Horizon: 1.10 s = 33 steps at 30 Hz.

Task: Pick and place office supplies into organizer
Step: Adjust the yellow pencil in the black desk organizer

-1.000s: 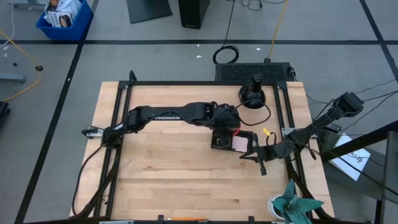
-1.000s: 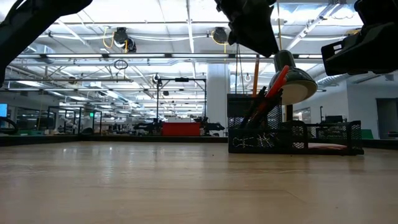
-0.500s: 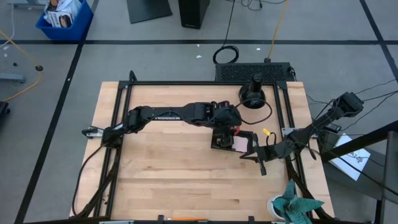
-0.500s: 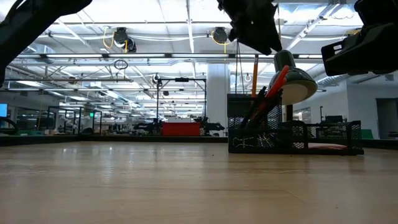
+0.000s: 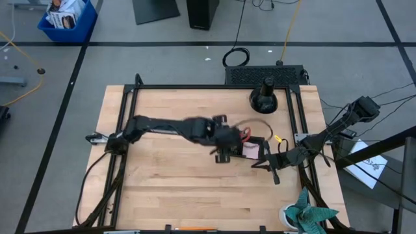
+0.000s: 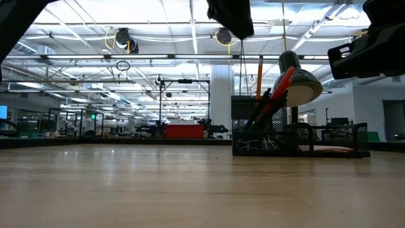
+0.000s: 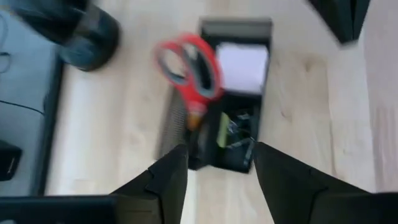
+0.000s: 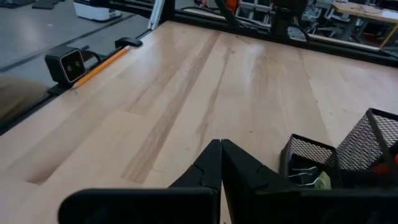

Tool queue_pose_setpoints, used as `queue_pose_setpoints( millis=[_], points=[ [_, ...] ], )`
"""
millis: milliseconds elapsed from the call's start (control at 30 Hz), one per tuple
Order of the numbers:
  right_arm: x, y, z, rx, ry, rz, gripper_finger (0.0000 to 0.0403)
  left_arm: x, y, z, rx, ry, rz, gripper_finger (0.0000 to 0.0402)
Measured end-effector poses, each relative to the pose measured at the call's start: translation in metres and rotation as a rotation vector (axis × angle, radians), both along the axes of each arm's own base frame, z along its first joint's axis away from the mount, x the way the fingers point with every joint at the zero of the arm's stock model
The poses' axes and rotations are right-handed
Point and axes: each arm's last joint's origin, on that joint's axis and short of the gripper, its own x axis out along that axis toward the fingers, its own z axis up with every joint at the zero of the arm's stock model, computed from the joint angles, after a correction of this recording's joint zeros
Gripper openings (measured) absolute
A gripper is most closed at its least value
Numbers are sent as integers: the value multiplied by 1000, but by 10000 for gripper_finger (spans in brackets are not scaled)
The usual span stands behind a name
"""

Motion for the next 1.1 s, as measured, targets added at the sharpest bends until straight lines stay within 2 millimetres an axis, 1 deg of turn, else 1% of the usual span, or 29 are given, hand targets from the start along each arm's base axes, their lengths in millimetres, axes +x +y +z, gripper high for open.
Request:
queue_pose_setpoints(
  millis=[67, 167, 267, 367, 467, 567, 700, 800, 867, 933, 1000, 1033, 1100],
  points=[
    [0, 0, 1, 7, -4, 4, 0, 5, -7, -21, 8, 47, -16, 185],
    [0, 0, 0, 22, 3, -1, 0, 9, -10, -40, 53, 57, -1, 188],
    [0, 0, 0, 25, 7, -3, 0, 11, -9, -41, 43, 24, 22, 202],
    [0, 0, -1, 18, 18, -3, 0, 10, -12, -38, 38, 5, 32, 225],
    [-1, 0, -2, 25, 28, -2, 0, 9, -19, -40, 57, 23, -12, 250],
    [-1, 1, -3, 43, 48, 19, 0, 8, -19, -47, 83, 57, -53, 270],
    [-3, 2, -5, 48, 76, 37, 0, 2, -1, -46, 88, 77, -23, 277],
    [-4, 4, -5, 50, 73, 48, 0, -12, 14, -34, 78, 47, -2, 268],
    [-4, 4, -5, 52, 70, 52, 0, -21, 21, -24, 37, -40, -29, 259],
    [-4, 5, -4, 55, 66, 55, 0, -35, 25, -18, 13, -143, -48, 249],
    [-4, 5, -4, 59, 67, 53, 0, -46, 27, -15, -12, -332, -77, 242],
    [-4, 5, -4, 62, 64, 53, 0, -52, 29, -17, -27, -433, -89, 238],
    [-4, 5, -4, 61, 62, 48, 0, -58, 30, -33, -57, -623, -111, 233]
  ],
)
